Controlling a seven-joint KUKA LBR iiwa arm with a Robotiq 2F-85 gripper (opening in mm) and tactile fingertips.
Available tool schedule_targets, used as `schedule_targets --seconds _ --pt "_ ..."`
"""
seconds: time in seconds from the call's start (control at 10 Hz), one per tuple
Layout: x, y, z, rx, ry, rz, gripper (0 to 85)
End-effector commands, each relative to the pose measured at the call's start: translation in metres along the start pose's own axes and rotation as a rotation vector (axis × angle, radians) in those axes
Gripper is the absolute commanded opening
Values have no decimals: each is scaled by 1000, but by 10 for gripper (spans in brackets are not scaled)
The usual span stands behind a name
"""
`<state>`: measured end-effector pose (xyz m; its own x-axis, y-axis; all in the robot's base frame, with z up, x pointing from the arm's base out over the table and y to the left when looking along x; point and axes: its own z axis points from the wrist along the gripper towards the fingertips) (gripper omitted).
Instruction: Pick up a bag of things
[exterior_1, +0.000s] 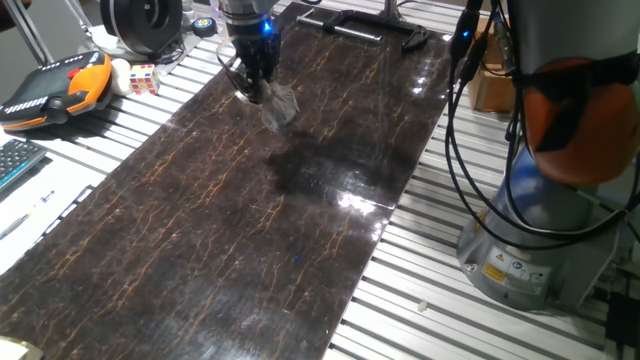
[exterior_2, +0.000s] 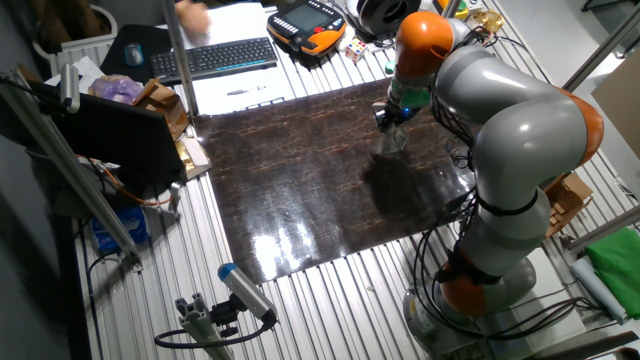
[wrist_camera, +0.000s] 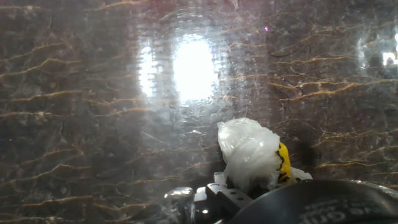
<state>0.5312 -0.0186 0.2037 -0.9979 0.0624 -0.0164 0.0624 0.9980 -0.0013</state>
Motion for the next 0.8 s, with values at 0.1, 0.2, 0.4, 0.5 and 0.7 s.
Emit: schedule_targets --seconds 0.1,0.2,0.4,0.5,0.7 --pt "0 0 0 -10 4 -3 7" --pt "0 0 0 -7 4 -3 7" --pt "-1 0 1 -4 5 -2 7" --pt "-1 0 1 -4 5 -2 7" --pt "-1 0 1 -2 7 -2 7"
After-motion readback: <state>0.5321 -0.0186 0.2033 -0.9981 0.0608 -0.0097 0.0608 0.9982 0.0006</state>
